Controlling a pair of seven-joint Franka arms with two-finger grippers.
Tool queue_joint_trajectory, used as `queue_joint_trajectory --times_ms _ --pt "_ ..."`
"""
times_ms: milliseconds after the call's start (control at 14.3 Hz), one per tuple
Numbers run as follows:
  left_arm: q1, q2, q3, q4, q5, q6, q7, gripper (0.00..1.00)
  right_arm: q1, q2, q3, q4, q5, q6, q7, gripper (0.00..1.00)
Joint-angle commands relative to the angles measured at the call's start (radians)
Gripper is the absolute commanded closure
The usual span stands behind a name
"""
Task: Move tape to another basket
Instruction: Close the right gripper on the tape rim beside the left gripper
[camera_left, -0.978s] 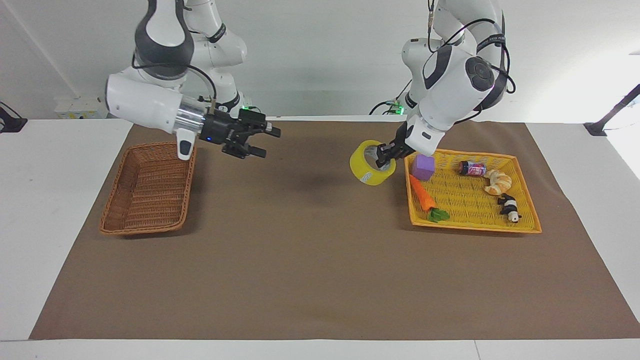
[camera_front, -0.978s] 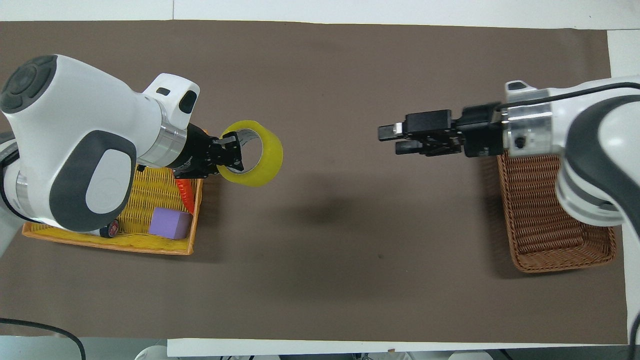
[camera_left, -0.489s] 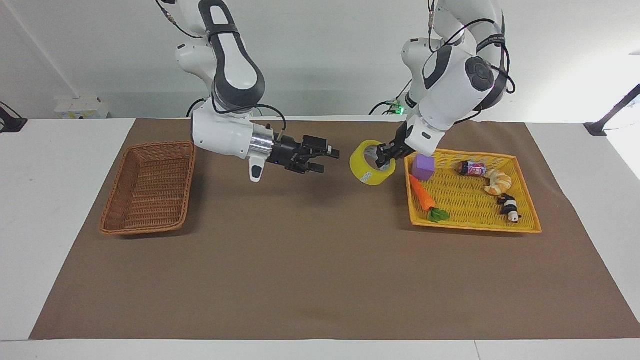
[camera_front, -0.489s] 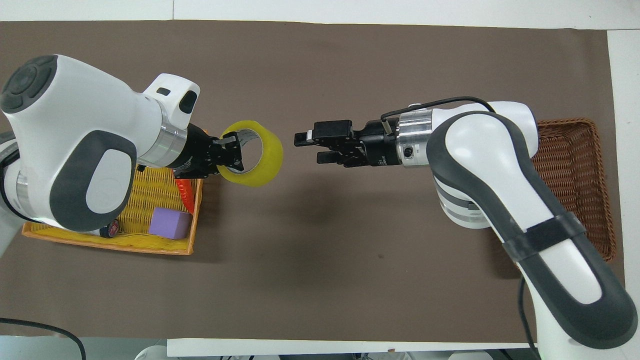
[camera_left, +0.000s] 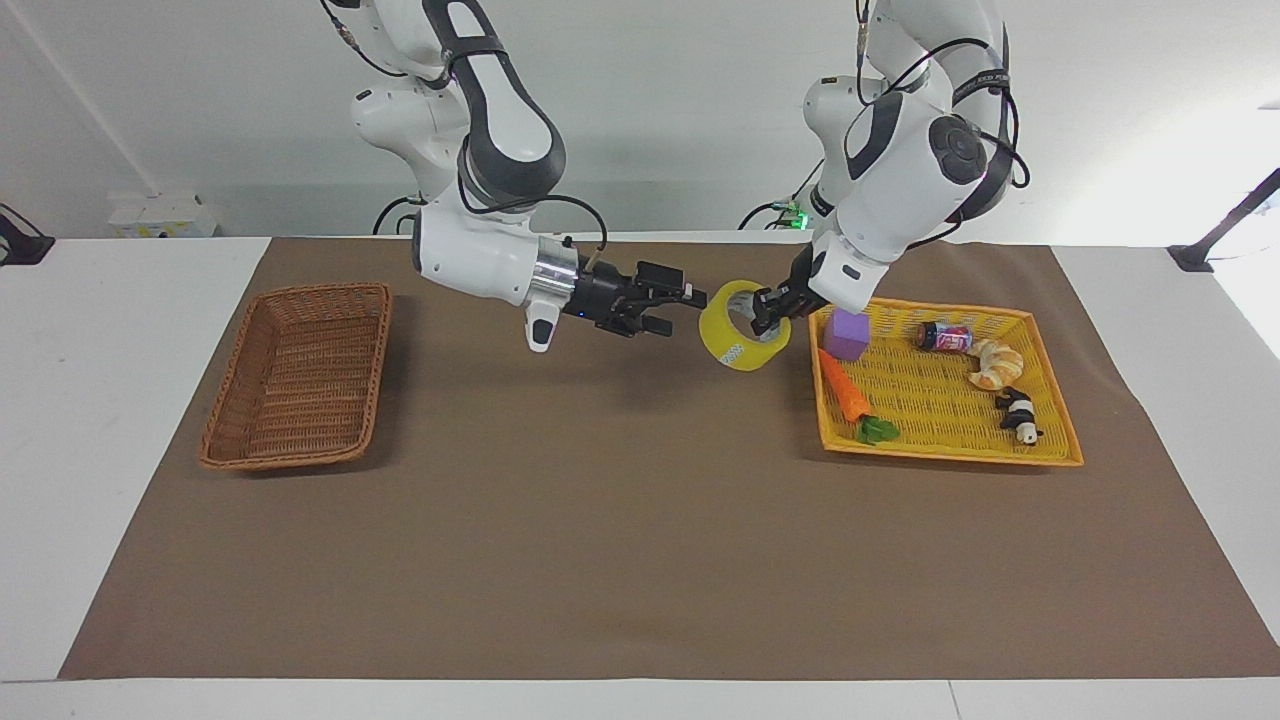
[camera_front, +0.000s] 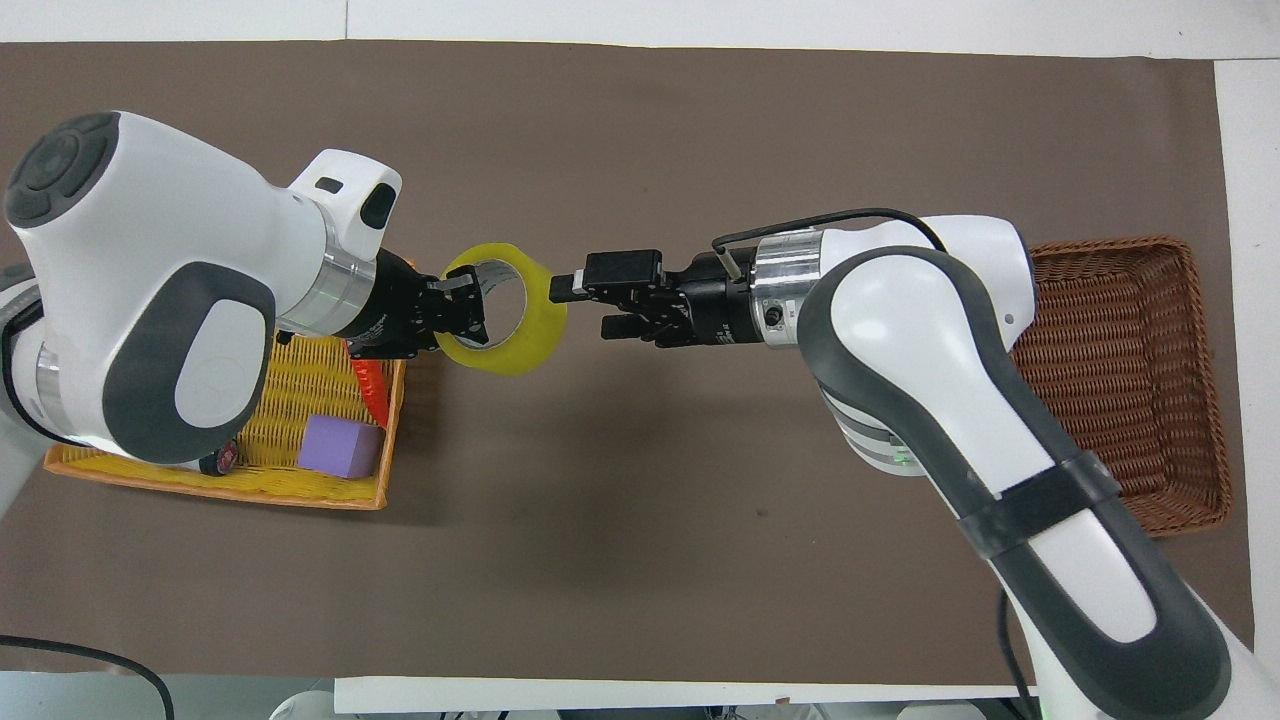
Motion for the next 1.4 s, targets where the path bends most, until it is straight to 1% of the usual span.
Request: queue_joint_trajectory --times_ms 0,210,699,908,1048,1188,1328 --pt "-0.001 -0.009 0.004 0.000 0.002 -0.003 -0.011 1.00 0.013 0.008 -0.003 0.001 0.023 0.016 0.013 0.00" --pt "-0.003 -0.007 0.004 0.006 0.011 -0.002 -0.013 1.00 0.029 0.021 -0.003 0.002 0.040 0.025 0.015 0.00" --pt "-0.003 -0.007 0.004 0.005 0.011 -0.009 -0.014 1.00 0.064 0.021 -0.003 0.005 0.043 0.043 0.024 0.00" --pt "-0.003 -0.007 0.004 0.005 0.011 -0.012 -0.013 1.00 0.079 0.024 -0.003 0.007 0.058 0.094 0.032 0.00" --pt "-0.003 -0.009 0.004 0.000 0.014 -0.016 -0.013 1.00 0.081 0.027 -0.003 0.007 0.058 0.093 0.033 0.01" --pt "-0.001 -0.009 0.004 0.002 0.014 -0.017 -0.013 1.00 0.084 0.028 -0.003 0.007 0.058 0.100 0.033 0.03" --pt "-0.001 -0.009 0.004 0.002 0.014 -0.016 -0.013 1.00 0.082 0.028 -0.003 0.007 0.058 0.102 0.033 0.08"
